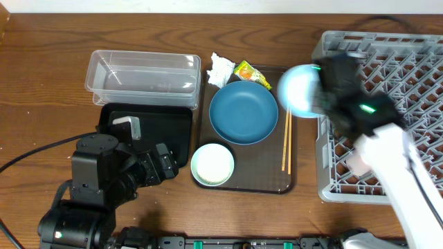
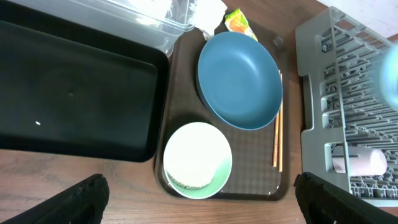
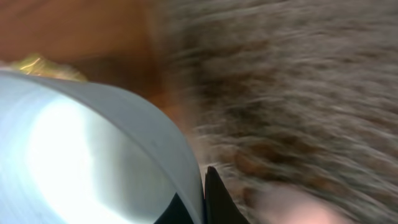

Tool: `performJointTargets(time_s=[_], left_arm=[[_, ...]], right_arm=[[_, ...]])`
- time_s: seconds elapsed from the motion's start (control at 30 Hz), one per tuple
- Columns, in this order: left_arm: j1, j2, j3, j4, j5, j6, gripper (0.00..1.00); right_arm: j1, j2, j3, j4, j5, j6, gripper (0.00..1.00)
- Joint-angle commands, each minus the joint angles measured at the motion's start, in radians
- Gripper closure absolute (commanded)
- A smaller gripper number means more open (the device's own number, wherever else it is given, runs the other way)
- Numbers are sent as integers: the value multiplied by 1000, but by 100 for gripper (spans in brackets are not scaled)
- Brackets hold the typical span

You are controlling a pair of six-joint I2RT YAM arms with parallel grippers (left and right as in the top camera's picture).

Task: Sort waste into correct bins and load items into the dishwasher rack
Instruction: 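Carry the light-blue bowl into the dish rack and release it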

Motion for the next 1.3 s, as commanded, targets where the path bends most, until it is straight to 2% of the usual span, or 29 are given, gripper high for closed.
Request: performJointTargets(time_s=[0.0,0.17,0.33,0.6,0.93,1.07,1.27], left_arm=[[0,-2,14,1,-6,3,2],[0,-2,14,1,-6,3,2],[0,-2,14,1,-6,3,2],[0,-2,14,1,-6,3,2],[0,-2,14,1,-6,3,2],[0,-2,14,1,-6,3,2],[0,-2,14,1,-6,3,2]], right_arm=[[-105,-60,2,-65,402,173,99],[-323,-66,-3,-73,393,179,99],[-418,33,-8,-20,420,177,99],[-420,264,-8,123,704,60,99],[-421,500,-8,319,831,-201,99],[-417,579,-8,415,892,-347,99],[-356,641,-8,435,864,-372,99]])
